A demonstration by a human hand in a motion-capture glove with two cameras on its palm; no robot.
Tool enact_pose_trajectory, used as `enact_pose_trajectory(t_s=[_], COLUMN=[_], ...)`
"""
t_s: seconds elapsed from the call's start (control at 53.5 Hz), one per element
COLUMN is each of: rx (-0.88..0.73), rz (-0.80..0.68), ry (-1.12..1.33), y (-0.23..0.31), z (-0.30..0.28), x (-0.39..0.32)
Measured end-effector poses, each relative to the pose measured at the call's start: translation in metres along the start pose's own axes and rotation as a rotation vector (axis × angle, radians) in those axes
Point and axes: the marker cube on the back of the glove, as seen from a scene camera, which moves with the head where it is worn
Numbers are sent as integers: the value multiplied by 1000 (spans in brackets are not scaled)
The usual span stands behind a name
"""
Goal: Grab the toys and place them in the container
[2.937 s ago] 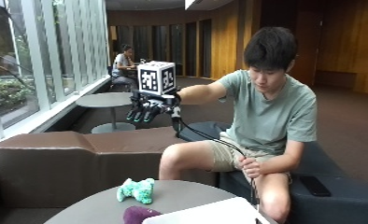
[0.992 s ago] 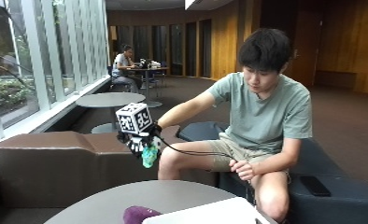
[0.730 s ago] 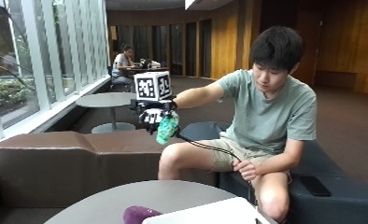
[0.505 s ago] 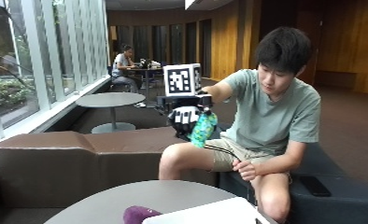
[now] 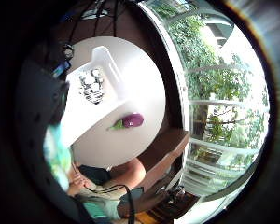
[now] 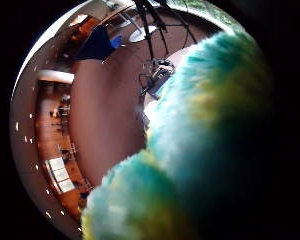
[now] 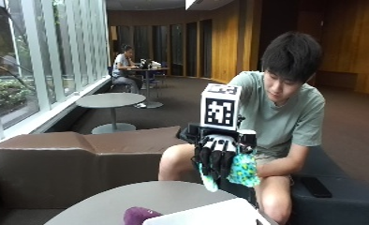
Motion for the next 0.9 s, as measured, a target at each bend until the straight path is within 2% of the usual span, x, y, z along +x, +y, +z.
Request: enact_pose_trajectory(t_s=[0.094, 0.206, 0.355, 0.58, 0.804, 0.898], rx=[-103, -143, -107, -69, -82, -135], rz=[0, 6, 26, -53, 34, 73], ry=[-109, -146, -120, -160, -115, -100], y=[5, 11, 29, 71, 114, 120], z=[12, 8, -13, -30, -3, 17], x=[0, 10, 48, 105, 183, 208])
